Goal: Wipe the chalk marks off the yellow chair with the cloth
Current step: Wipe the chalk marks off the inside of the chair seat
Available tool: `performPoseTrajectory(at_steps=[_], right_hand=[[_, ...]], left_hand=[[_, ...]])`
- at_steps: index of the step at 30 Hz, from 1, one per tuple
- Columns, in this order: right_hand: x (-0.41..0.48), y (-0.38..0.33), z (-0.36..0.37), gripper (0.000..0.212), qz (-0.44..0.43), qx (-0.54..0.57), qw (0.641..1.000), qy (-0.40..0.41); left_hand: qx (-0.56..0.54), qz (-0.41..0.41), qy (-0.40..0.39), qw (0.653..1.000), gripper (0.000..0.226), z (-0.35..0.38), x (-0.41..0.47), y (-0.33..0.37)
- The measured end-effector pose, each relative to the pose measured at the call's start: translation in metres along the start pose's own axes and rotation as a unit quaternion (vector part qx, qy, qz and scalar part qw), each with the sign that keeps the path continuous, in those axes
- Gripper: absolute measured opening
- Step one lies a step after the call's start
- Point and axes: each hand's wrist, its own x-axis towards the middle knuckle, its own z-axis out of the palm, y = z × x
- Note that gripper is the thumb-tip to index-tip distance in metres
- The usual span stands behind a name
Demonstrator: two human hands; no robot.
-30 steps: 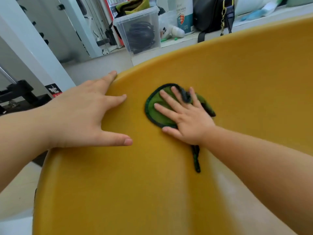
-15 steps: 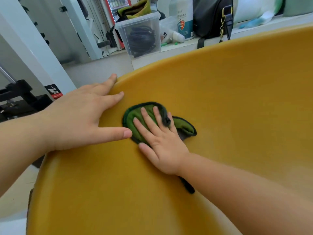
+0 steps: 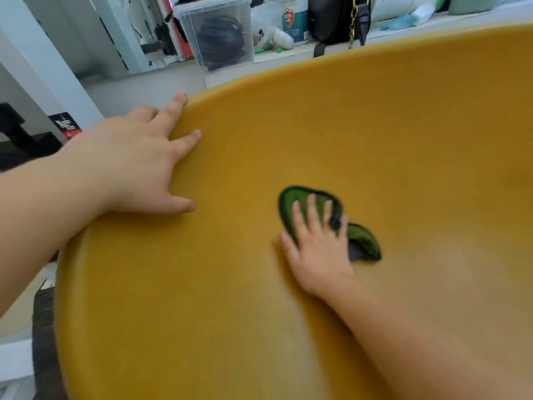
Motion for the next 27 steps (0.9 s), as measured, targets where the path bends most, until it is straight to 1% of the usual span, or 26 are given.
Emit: performPoseTrajectory(at_steps=[2, 5, 6, 7, 8, 10, 12, 13, 14, 15, 16, 17, 18, 19, 21, 22, 24, 25, 27], right_hand=[[-0.037, -0.026, 0.002, 0.073, -0.089, 0.025, 0.993, -0.076], [-0.090, -0.012, -0.014, 0.062, -0.234, 0.014, 0.959, -0.159], [-0.102, 0.004, -0.022, 0.059, -0.265, 0.006, 0.946, -0.187], [-0.106, 0.026, -0.029, 0.056, -0.279, -0.007, 0.938, -0.208], [-0.103, 0.053, -0.037, 0.054, -0.274, -0.033, 0.937, -0.215], [-0.081, 0.116, -0.057, 0.056, -0.210, -0.129, 0.951, -0.186], [-0.055, 0.176, -0.080, 0.075, -0.069, -0.205, 0.970, -0.110], [-0.044, 0.198, -0.091, 0.086, 0.020, -0.205, 0.976, -0.068], [-0.036, 0.209, -0.096, 0.090, 0.107, -0.176, 0.978, -0.037], [-0.031, 0.208, -0.097, 0.092, 0.177, -0.144, 0.973, -0.023], [-0.028, 0.196, -0.089, 0.095, 0.218, -0.115, 0.969, -0.013], [-0.026, 0.175, -0.078, 0.098, 0.238, -0.086, 0.967, -0.010], [-0.026, 0.149, -0.064, 0.098, 0.229, -0.063, 0.971, -0.021], [-0.030, 0.118, -0.049, 0.095, 0.191, -0.046, 0.980, -0.038], [-0.046, 0.051, -0.014, 0.089, 0.064, -0.018, 0.995, -0.075], [-0.058, 0.017, -0.003, 0.088, 0.001, -0.006, 0.995, -0.098], [-0.088, -0.033, 0.001, 0.084, -0.085, 0.032, 0.988, -0.127], [-0.105, -0.046, -0.001, 0.080, -0.134, 0.049, 0.980, -0.139], [-0.142, -0.041, -0.013, 0.070, -0.242, 0.073, 0.949, -0.189]], left_hand=[[0.043, -0.020, 0.000, 0.999, 0.117, 0.000, -0.001, 0.013], [0.068, -0.070, 0.001, 0.995, 0.115, 0.006, 0.000, 0.035], [0.069, -0.081, 0.001, 0.994, 0.114, 0.007, 0.000, 0.040], [0.067, -0.088, 0.000, 0.994, 0.113, 0.008, -0.001, 0.043], [0.063, -0.092, 0.000, 0.994, 0.112, 0.007, -0.002, 0.044], [0.061, -0.100, -0.002, 0.993, 0.112, 0.009, -0.006, 0.045], [0.068, -0.115, -0.019, 0.991, 0.113, 0.011, -0.012, 0.052], [0.074, -0.122, -0.030, 0.989, 0.113, 0.012, -0.014, 0.058], [0.080, -0.128, -0.042, 0.988, 0.113, 0.013, -0.016, 0.065], [0.084, -0.131, -0.053, 0.986, 0.112, 0.014, -0.018, 0.072], [0.085, -0.132, -0.062, 0.986, 0.111, 0.016, -0.019, 0.079], [0.084, -0.132, -0.068, 0.985, 0.110, 0.017, -0.019, 0.084], [0.082, -0.129, -0.072, 0.986, 0.108, 0.018, -0.019, 0.087], [0.079, -0.125, -0.074, 0.986, 0.106, 0.019, -0.018, 0.088], [0.075, -0.117, -0.074, 0.987, 0.102, 0.021, -0.018, 0.088], [0.075, -0.112, -0.076, 0.988, 0.100, 0.022, -0.019, 0.088], [0.076, -0.098, -0.078, 0.989, 0.096, 0.022, -0.018, 0.090], [0.075, -0.092, -0.078, 0.990, 0.095, 0.021, -0.018, 0.090], [0.065, -0.079, -0.083, 0.991, 0.094, 0.020, -0.018, 0.090]])
